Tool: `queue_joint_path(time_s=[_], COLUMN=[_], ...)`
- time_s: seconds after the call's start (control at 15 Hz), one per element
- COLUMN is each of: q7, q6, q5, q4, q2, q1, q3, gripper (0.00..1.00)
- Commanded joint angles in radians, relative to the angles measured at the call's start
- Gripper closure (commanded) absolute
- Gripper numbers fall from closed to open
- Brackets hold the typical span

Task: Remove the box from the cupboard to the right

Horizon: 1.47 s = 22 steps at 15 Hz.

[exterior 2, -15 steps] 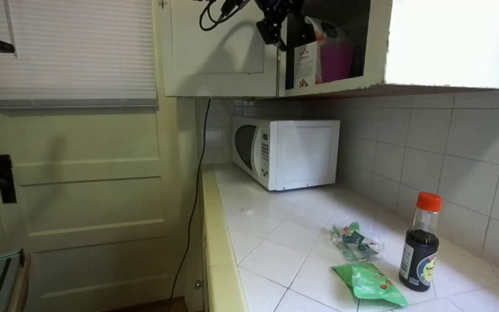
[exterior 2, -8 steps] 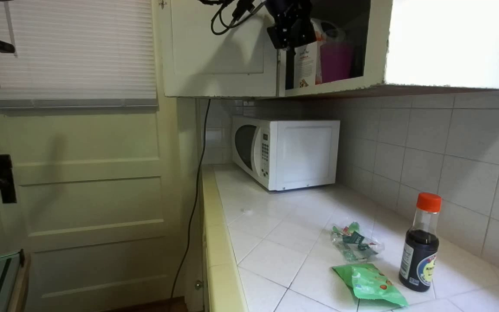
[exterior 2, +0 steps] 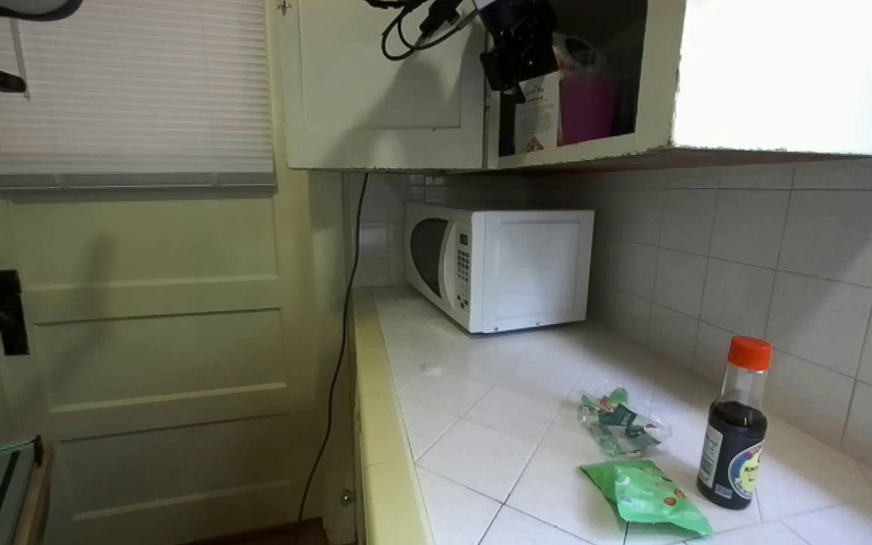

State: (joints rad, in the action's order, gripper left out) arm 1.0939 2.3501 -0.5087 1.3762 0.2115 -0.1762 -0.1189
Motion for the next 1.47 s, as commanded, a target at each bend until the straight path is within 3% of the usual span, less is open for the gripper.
queue_joint_path(time_s=[0.0,0.33,0.8,0.87,1.0,1.4], q7=[-0.018,0.040,0.062,0.070,0.074,0.066], q6=[-0.087,-0.230,-0.286,-0.303,-0.318,-0.328], q5=[-0.026,0.022,0.049,0.055,0.072,0.096], q4=[-0.097,-0.173,-0.240,-0.248,-0.263,-0.316], q2=[0.058,0.103,0.139,0.143,0.151,0.171], q1=[-0.021,-0.023,-0.021,-0.021,-0.018,-0.018], q3=[0.005,-0.005,-0.022,-0.025,-0.029,-0.028], gripper=[0.00,0.00,0.00,0.25,0.32,0.79])
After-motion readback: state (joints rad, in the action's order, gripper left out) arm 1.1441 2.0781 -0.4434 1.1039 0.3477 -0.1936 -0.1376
